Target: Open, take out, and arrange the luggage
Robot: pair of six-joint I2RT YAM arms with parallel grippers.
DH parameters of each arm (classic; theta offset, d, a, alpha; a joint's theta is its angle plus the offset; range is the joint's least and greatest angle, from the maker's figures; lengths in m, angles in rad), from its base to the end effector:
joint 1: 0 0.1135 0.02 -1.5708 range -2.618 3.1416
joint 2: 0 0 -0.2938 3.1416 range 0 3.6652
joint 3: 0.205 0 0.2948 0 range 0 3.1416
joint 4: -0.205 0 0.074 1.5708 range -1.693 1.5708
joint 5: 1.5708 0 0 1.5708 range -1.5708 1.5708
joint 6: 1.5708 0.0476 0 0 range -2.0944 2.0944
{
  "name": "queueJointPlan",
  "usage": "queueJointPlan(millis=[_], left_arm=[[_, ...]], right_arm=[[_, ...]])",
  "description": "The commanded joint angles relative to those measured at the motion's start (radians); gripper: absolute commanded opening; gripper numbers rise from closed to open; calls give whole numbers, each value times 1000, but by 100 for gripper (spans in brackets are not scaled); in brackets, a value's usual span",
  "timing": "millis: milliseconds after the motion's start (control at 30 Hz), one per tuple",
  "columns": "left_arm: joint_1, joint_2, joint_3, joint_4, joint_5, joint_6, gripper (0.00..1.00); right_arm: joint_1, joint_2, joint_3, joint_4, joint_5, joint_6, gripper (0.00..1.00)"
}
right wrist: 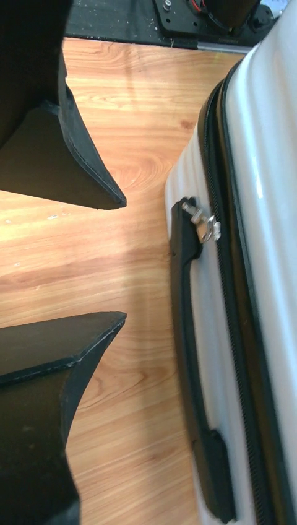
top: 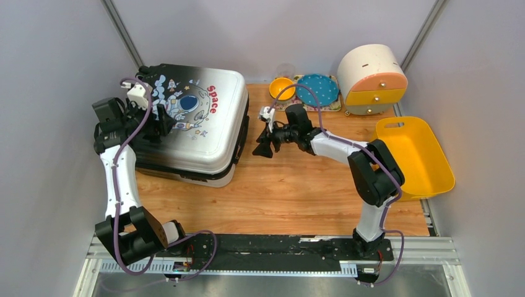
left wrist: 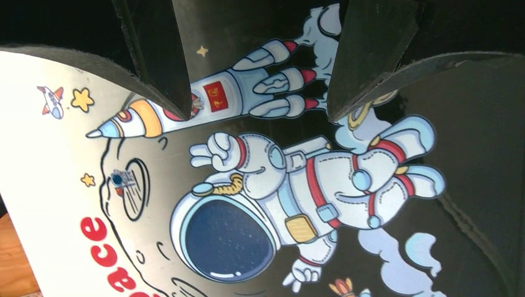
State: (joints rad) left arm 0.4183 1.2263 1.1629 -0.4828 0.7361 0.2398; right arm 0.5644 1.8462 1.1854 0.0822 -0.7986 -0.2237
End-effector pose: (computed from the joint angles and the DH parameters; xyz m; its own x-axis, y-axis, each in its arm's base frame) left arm 0.2926 0.0951 0.3749 -0.4081 0.0112 -0.9129 0.3296 0.9343 -0.1358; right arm 0.3657 0.2718 0.2078 -0.2553 -0.3448 -0.9033 -0.9605 0.1971 0.1963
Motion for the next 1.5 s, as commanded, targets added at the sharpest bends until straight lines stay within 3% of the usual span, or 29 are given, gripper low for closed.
queueJointPlan(millis=[0, 733, 833, 933, 967, 1067, 1100, 1200, 1333, 1467], left_arm=[[-1, -40, -22, 18, 69, -7, 87], [-1, -50, -3, -36, 63, 13, 86], [-1, -51, 3, -46, 55, 27, 85], [-1, -50, 1, -46, 48, 30, 85], [-1, -50, 0, -48, 45, 32, 85], [-1, -53, -15, -46, 42, 35, 84], [-1, -53, -20, -40, 42, 35, 84], [-1, -59, -49, -24, 40, 27, 84], [-1, -60, -78, -8, 28, 24, 83], [0, -51, -81, -4, -4, 30, 82]], right_arm=[[40, -15, -13, 181, -56, 18, 64], [101, 231, 14, 695, -106, 507, 53], [114, 257, 26, 755, -102, 576, 46], [118, 254, 16, 777, -103, 613, 32], [115, 248, 7, 771, -100, 612, 23], [112, 184, -36, 703, -79, 597, 3], [112, 167, -46, 679, -70, 587, 0], [111, 99, -55, 509, -24, 514, 0], [100, 67, 77, 7, 108, 390, 0], [71, 68, 186, -205, 148, 348, 0]])
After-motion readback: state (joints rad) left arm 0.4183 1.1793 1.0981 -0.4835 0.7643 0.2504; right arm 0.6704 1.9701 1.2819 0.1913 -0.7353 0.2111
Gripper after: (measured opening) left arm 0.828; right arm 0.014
